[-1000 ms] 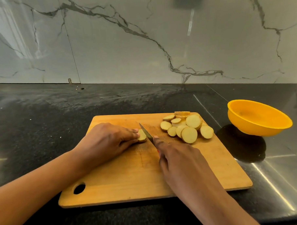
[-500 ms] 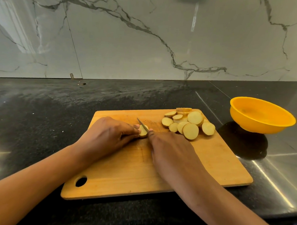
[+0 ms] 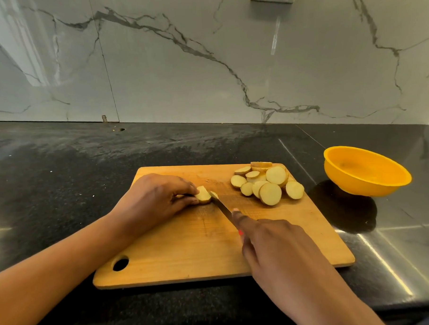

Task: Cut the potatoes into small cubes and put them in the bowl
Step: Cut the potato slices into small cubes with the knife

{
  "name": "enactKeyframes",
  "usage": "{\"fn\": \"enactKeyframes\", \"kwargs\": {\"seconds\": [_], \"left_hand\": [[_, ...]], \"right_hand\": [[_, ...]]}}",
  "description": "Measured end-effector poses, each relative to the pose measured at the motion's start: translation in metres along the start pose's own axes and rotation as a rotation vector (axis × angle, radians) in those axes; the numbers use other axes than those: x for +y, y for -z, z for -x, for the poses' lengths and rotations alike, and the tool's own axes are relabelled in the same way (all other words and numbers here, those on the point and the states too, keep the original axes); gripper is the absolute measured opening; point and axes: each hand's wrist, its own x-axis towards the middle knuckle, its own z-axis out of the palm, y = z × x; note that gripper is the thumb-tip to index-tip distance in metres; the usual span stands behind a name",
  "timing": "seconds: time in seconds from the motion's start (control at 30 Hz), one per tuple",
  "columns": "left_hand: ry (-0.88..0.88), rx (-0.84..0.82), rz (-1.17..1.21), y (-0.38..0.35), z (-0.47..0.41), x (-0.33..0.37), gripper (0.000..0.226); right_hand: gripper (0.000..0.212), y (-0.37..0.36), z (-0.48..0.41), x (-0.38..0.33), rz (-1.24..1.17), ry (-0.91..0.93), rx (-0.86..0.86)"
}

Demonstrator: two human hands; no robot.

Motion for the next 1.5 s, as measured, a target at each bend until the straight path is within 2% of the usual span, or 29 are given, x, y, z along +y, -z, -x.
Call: {"fn": "enactKeyframes", "kwargs": {"seconds": [0.33, 0.67, 0.93, 1.07, 1.2, 1.5], "left_hand": [[-0.052, 0.000, -0.059, 0.000, 0.001, -0.003, 0.029], [-0.084, 0.051, -0.083, -0.003, 0.000, -0.004, 0.025], [-0.081, 0.061, -0.075, -0.002, 0.000, 0.000, 0.039], [-0.059, 0.066, -0.089, -0.002, 0.001, 0.001, 0.043], [-0.038, 0.040, -0.073, -0.001, 0.001, -0.001, 0.043], [0.032, 0.047, -0.002, 0.002, 0.000, 0.001, 0.043]], "right_hand": [[0.052, -0.011, -0.020, -0.002, -0.060, 0.008, 0.111], [0.057, -0.019, -0.034, -0.014, 0.107, 0.058, 0.046], [0.039, -0.012, -0.053, -0.017, 0.116, 0.035, -0.026], [0.049, -0.015, -0.041, -0.017, 0.133, 0.049, 0.012], [0.062, -0.014, -0.011, -0.014, 0.121, 0.051, -0.037], [0.056, -0.013, -0.001, -0.009, 0.018, 0.013, -0.005]]}}
